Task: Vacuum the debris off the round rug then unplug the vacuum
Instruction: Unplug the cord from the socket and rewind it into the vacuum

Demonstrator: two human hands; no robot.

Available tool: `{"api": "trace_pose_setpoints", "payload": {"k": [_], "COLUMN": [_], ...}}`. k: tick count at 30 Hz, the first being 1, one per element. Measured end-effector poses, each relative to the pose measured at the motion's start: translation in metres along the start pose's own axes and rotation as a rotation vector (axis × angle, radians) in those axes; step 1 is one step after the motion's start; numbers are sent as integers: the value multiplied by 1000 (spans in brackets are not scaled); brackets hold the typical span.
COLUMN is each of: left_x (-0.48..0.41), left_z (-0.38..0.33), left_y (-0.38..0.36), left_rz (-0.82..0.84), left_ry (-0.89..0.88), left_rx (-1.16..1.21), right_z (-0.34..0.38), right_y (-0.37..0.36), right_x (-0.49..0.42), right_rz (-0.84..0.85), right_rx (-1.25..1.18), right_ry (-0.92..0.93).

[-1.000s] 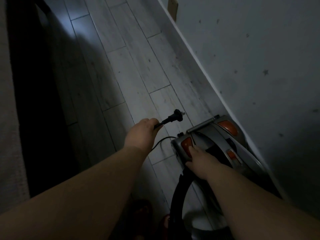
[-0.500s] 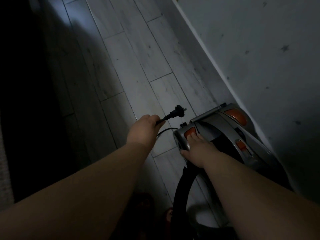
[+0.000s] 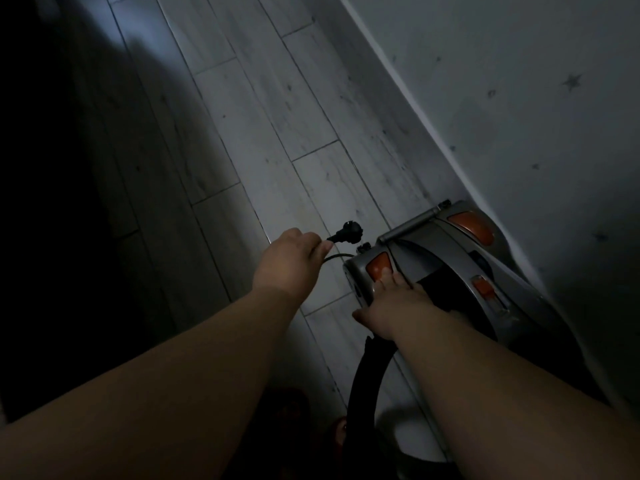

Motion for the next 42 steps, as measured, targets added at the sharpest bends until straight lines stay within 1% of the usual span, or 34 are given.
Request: {"api": "trace_pose_setpoints", "payload": {"k": [3,7,10,13,16,20,25,31,34,36,38,39,40,42], "left_x": [-4,-7,-9,-14,-20,-22,-21,-28,-36,-39,-41,-42,-43,-43], "left_z": [5,7,7,7,2,-4,-5,-5,-3,0,-1,-3,-5,-8], "left_y": [4,12,19,23,23,18,15,16,16,15,16,16,14,5], "left_rz": [-54,-111,-185,-259,-294,-261,-220,-146,-160,-216,-274,-274,-234,-81], "left_ry": [-31,-26,-45,-105,-138,-139,-119,-75,-67,-83,-94,-87,-74,-59], "left_rx": [-91,-216,-219,-211,-173,-123,-97,-120,-85,-23,64,107,122,92], "right_z": [2,5,7,5,6,12,1,3,5,6,6,6,6,7], "right_y": [0,-1,0,-1,1,9,6,7,8,6,5,5,6,9], "right_x": [-3,-6,-6,-4,-6,-9,-10,-13,-27,-36,-37,-34,-28,-21], "right_rz": [40,82,79,71,71,67,19,51,88,107,109,110,108,105], "right_rx": [33,61,55,72,89,84,39,98,67,10,20,47,77,105], "right_ry": [-25,-58,-68,-61,-75,-96,-48,-70,-102,-141,-147,-132,-115,-96]}}
Point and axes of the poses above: each hand's wrist, its own x-axis away from the middle knuckle, its own y-axis out of the back of the hand, z = x × y, the point moved 1 cm from there along -x, towards the middle knuckle, and after that the axes turned 9 degrees about z, right-handed, at the moved point
